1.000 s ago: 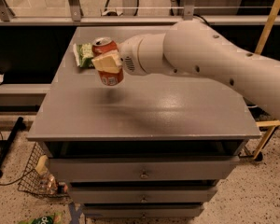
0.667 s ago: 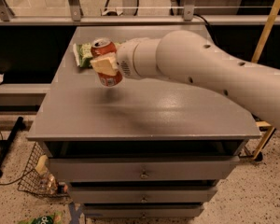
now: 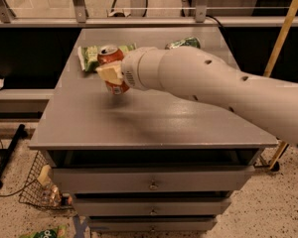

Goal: Place coke can upright

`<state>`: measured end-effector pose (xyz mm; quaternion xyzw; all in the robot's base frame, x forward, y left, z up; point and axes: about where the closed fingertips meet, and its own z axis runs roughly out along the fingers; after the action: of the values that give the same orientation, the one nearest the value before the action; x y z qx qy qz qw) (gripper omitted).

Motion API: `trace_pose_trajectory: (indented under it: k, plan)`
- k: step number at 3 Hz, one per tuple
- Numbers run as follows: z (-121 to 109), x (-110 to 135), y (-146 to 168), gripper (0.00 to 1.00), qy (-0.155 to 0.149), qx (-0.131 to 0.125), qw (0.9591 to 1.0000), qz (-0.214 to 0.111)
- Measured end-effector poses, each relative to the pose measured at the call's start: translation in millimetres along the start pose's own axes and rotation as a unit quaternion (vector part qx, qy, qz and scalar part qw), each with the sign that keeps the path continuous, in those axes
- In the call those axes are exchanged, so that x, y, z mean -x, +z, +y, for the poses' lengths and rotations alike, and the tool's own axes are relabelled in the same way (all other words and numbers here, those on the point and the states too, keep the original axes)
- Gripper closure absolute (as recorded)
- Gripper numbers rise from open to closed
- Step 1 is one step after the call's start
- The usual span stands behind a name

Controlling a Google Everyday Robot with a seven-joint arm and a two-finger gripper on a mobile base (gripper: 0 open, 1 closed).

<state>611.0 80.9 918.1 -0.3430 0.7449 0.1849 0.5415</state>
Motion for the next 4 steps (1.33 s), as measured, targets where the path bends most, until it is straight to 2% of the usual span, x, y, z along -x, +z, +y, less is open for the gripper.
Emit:
trace_pose_trajectory:
  k: [4]
  plan:
    - [-6.7,-28.4,28.5,1.00,0.033,-0.004,0.9994,0.010]
